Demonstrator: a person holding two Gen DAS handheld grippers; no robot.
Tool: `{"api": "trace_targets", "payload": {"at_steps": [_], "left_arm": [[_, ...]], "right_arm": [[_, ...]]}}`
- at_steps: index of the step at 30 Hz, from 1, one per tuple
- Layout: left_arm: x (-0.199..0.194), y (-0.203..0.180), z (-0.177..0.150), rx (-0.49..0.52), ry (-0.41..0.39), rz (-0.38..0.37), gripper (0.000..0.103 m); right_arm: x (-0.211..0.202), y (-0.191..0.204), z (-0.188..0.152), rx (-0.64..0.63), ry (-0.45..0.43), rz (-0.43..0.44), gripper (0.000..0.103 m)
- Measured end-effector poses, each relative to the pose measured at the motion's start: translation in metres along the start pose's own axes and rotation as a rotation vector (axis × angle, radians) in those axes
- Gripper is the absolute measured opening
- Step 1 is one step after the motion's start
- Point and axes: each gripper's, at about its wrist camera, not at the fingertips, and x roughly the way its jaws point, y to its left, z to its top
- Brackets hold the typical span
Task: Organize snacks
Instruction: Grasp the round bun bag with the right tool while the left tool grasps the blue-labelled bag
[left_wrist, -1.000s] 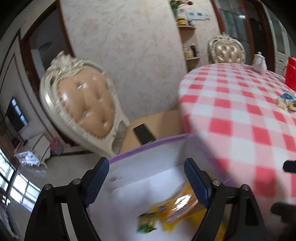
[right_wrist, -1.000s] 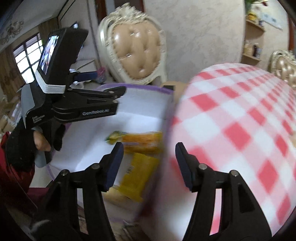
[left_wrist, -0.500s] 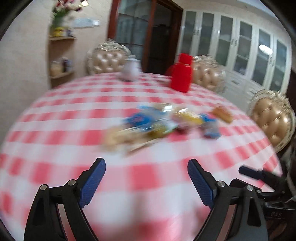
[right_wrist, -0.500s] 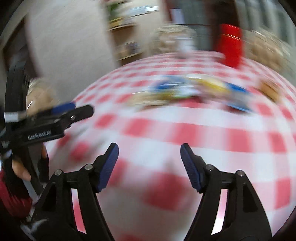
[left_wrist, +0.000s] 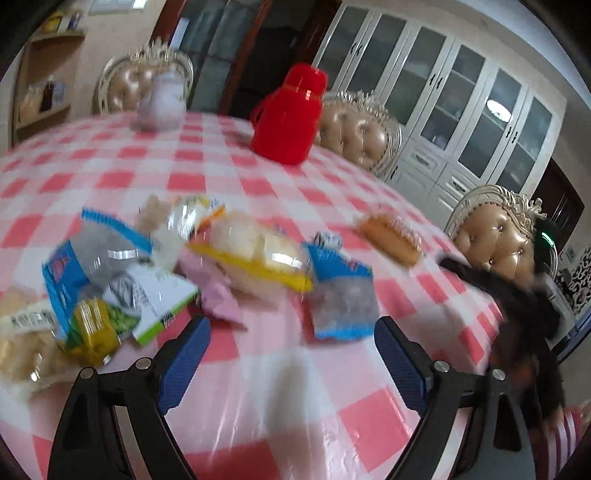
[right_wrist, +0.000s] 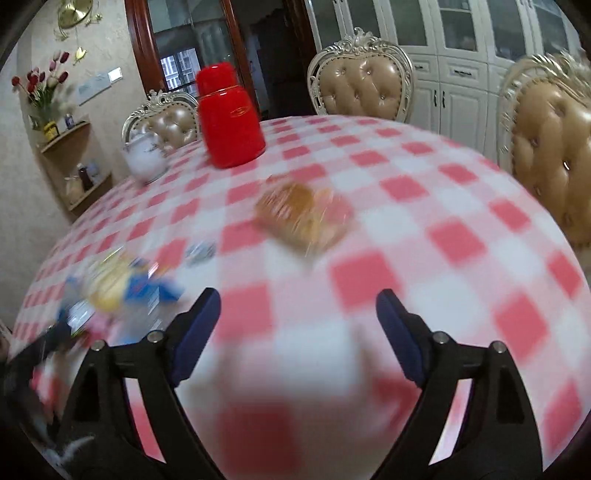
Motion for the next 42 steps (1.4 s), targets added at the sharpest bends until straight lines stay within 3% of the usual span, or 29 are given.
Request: {"api": "trace_targets", "payload": {"at_steps": [2, 9, 16, 19, 21, 23, 30, 36, 42], "left_arm": [[0.000, 0.003, 0.000, -0.025, -0.014, -0.009, 0.091], [0.016, 0.004, -0.001, -0.034, 0.094, 0.021, 0.091], [0.023, -0.001, -0.004, -0.002, 0.145, 0.059, 0.091], [0.023, -0.003, -0.005, 0.012, 0.149, 0.061, 0.091], [0.023, -0.003, -0.006, 0.014, 0.149, 0.062, 0.091], [0.023, -0.003, -0.006, 0.016, 0.150, 0.061, 0.091], [0.023, -0.004, -0.005, 0.022, 0.153, 0.058, 0.091], [0.023, -0.005, -0.005, 0.030, 0.153, 0.057, 0.091], [0.023, -0.011, -0.006, 0.054, 0.154, 0.055, 0.091]], "right_arm": [[0.031, -0.002, 0.022, -0.069, 0.028, -0.003, 0.093], [0.103, 0.013, 0.074, -0.182, 0.072, 0.046, 0.096], [0.152, 0.025, 0.064, -0.311, 0.251, 0.014, 0.096], [0.142, 0.028, 0.059, -0.344, 0.229, -0.002, 0.094], [0.135, 0.028, 0.056, -0.345, 0.219, -0.004, 0.083], [0.132, 0.024, 0.054, -0.325, 0.222, -0.022, 0.057], [0.096, 0.015, 0.035, -0.202, 0.198, -0.034, 0.051], [0.019, 0.013, -0.008, -0.053, 0.172, -0.004, 0.051], [-0.053, 0.025, -0.053, 0.091, 0.085, 0.028, 0.051]]}}
